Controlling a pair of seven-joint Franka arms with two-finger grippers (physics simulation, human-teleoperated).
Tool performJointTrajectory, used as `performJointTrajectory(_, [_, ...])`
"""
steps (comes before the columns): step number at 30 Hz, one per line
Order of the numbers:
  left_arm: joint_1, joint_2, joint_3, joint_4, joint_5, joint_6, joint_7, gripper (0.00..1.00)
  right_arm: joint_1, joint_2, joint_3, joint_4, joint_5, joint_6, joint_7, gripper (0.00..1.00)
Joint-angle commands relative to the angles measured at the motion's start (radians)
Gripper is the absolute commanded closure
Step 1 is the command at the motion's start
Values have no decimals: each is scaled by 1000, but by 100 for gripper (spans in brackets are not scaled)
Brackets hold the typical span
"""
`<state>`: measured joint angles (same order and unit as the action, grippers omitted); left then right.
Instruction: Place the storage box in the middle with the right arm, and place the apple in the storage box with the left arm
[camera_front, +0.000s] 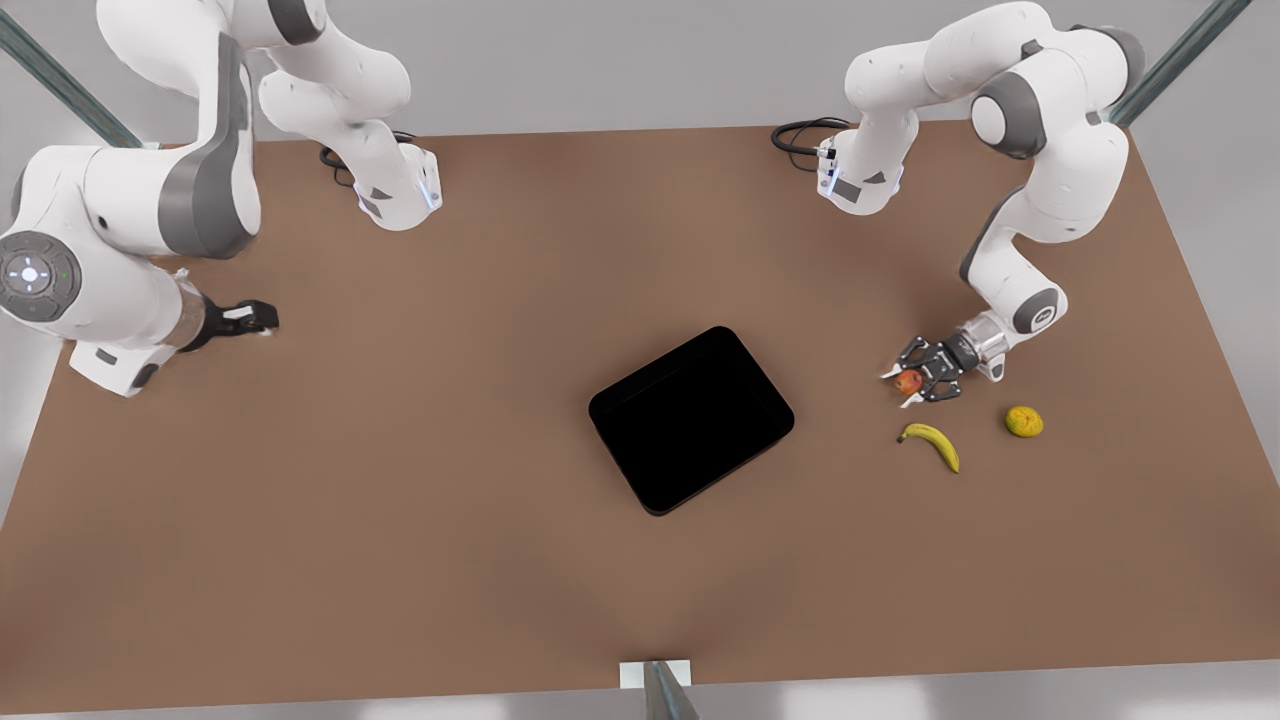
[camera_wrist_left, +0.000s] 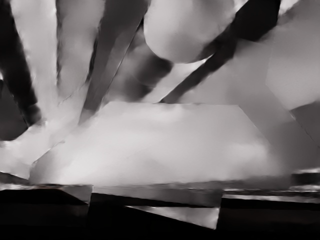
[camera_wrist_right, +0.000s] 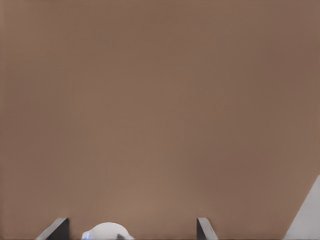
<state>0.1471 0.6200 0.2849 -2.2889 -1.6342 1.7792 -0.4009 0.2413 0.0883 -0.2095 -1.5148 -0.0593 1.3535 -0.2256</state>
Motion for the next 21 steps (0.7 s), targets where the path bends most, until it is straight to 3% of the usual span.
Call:
performJointTrajectory(1, [0, -2, 3, 0, -64, -3, -10, 79, -8, -50, -1, -74, 3, 45, 3, 0])
performJointTrajectory(6, [0, -100, 31, 5, 65, -47, -65, 79, -10, -74, -1, -114, 13, 70, 101, 0])
performJointTrajectory(7, [0, -137, 56, 16, 134, -75, -53, 79, -2, -74, 4, -111, 27, 75, 304, 0])
performJointTrajectory(11, [-1, -194, 53, 229, 473, -93, -64, 79, 10, -76, 13, -116, 18, 61, 367, 0])
performJointTrajectory(15, [-4, -210, -105, 433, 833, -78, -90, 79, 9, -74, 13, -114, 16, 62, 335, 0])
performJointTrajectory(21, [-7, -210, -500, 646, 1436, -76, -338, 79, 9, -74, 13, -114, 18, 56, 316, 0])
